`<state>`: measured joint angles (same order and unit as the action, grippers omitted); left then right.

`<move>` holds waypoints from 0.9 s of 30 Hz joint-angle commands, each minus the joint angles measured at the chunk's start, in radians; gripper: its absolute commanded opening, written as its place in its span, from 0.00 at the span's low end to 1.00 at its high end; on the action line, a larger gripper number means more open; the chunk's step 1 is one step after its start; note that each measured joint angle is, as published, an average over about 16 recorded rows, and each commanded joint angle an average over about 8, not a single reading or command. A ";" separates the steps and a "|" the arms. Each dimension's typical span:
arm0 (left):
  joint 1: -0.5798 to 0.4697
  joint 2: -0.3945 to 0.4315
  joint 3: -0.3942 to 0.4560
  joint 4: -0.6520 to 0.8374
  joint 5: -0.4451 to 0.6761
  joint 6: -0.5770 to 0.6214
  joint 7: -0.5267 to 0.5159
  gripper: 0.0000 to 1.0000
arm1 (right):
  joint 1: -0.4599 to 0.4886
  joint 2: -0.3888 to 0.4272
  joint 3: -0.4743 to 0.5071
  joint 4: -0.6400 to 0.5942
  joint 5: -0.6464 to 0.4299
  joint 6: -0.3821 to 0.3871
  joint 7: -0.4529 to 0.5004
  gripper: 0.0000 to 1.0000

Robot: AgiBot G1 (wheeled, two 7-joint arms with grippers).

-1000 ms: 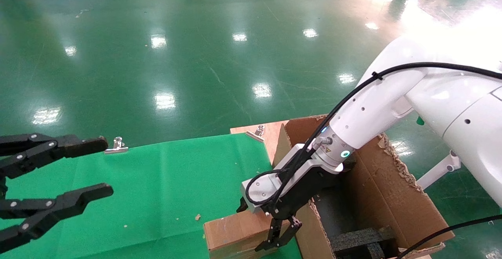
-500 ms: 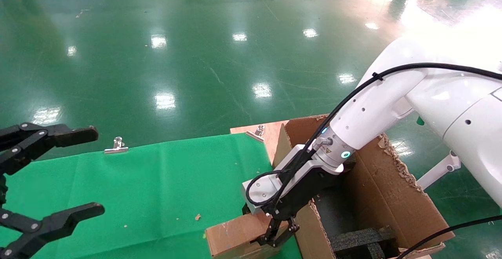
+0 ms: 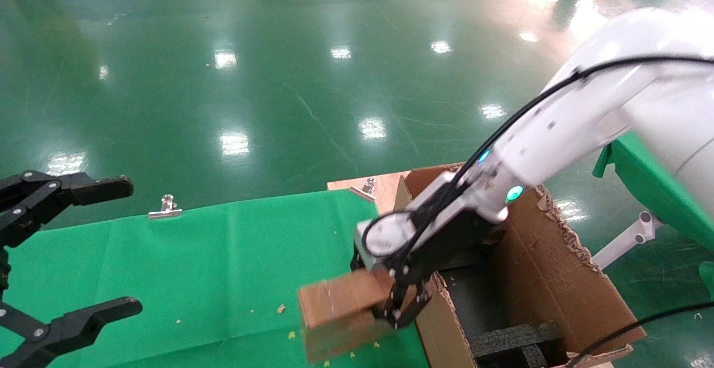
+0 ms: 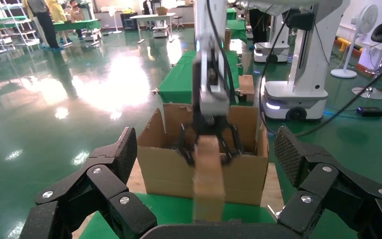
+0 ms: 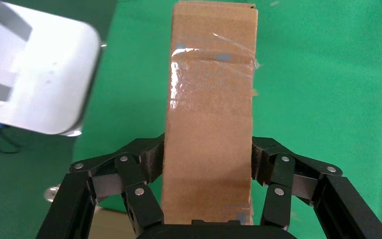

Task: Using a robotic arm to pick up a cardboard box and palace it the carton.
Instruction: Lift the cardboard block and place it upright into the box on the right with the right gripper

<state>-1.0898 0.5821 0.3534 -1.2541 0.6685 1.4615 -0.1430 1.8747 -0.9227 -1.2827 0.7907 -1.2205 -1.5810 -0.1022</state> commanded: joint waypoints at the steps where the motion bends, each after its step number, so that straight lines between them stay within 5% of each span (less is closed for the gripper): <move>1: 0.000 0.000 0.000 0.000 0.000 0.000 0.000 1.00 | 0.034 0.021 0.000 0.013 0.018 -0.002 0.005 0.00; 16: 0.000 0.000 0.000 0.000 0.000 0.000 0.000 1.00 | 0.294 0.165 -0.064 0.000 0.121 -0.008 -0.052 0.00; 27: 0.000 0.000 0.000 0.000 0.000 0.000 0.000 1.00 | 0.466 0.322 -0.215 -0.033 0.091 -0.018 -0.088 0.00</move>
<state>-1.0899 0.5820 0.3536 -1.2541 0.6684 1.4615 -0.1429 2.3331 -0.6027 -1.5020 0.7575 -1.1280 -1.5983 -0.1901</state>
